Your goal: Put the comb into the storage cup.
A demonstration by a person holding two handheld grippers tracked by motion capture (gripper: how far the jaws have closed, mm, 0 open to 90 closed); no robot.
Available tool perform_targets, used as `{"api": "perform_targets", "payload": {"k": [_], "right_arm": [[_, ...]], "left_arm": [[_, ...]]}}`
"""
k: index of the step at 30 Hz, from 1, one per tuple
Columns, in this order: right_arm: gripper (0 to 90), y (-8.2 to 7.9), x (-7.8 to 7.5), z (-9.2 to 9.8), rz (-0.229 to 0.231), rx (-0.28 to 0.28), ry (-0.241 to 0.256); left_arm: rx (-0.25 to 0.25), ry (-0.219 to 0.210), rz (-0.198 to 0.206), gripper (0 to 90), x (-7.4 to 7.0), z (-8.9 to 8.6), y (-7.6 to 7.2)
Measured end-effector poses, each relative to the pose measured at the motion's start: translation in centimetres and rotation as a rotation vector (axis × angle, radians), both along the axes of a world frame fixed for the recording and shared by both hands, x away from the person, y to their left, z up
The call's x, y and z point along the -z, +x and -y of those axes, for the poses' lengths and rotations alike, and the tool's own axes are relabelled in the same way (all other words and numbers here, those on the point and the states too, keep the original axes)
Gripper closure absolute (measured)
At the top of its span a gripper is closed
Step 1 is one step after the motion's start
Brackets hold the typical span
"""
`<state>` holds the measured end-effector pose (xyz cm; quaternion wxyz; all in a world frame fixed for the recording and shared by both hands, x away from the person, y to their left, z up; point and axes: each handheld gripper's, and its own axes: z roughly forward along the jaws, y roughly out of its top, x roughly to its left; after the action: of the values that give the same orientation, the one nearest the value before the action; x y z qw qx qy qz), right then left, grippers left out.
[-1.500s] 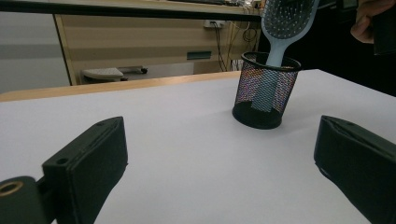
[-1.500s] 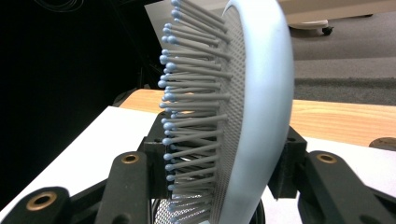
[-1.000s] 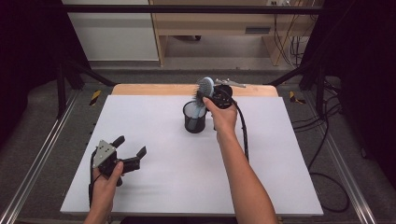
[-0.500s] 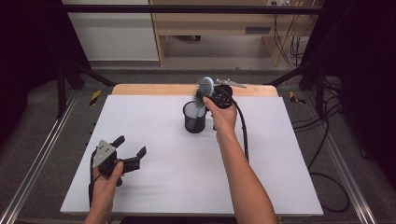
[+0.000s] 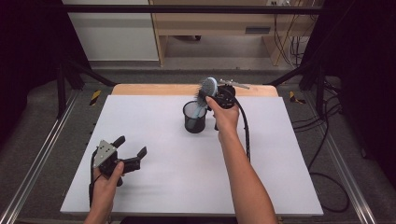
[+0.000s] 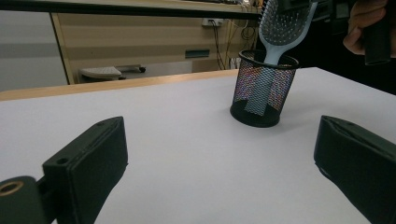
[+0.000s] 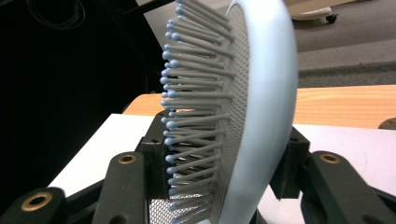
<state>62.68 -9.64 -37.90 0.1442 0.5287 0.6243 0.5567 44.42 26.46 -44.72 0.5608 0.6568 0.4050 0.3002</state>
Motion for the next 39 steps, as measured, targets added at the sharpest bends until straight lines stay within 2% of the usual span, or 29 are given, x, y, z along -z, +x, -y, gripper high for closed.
{"api": "perform_targets", "payload": {"k": [6,21,31,39], "right_arm": [[49.0,0.0,0.4,0.7,-0.017,0.025,0.032],[44.5,0.2,0.8,1.5,-0.041,0.037,0.053],[41.3,0.1,0.8,1.5,-0.041,0.024,0.048],[32.4,0.1,0.7,1.0,-0.035,0.016,0.03]], "left_arm": [[0.005,0.001,-0.003,3.1,0.1,0.2,0.0],[0.01,0.009,-0.005,3.1,0.1,0.5,0.0],[0.01,0.009,-0.005,3.1,0.1,0.4,0.0],[0.01,0.007,-0.004,3.1,0.1,0.4,-0.1]]}}
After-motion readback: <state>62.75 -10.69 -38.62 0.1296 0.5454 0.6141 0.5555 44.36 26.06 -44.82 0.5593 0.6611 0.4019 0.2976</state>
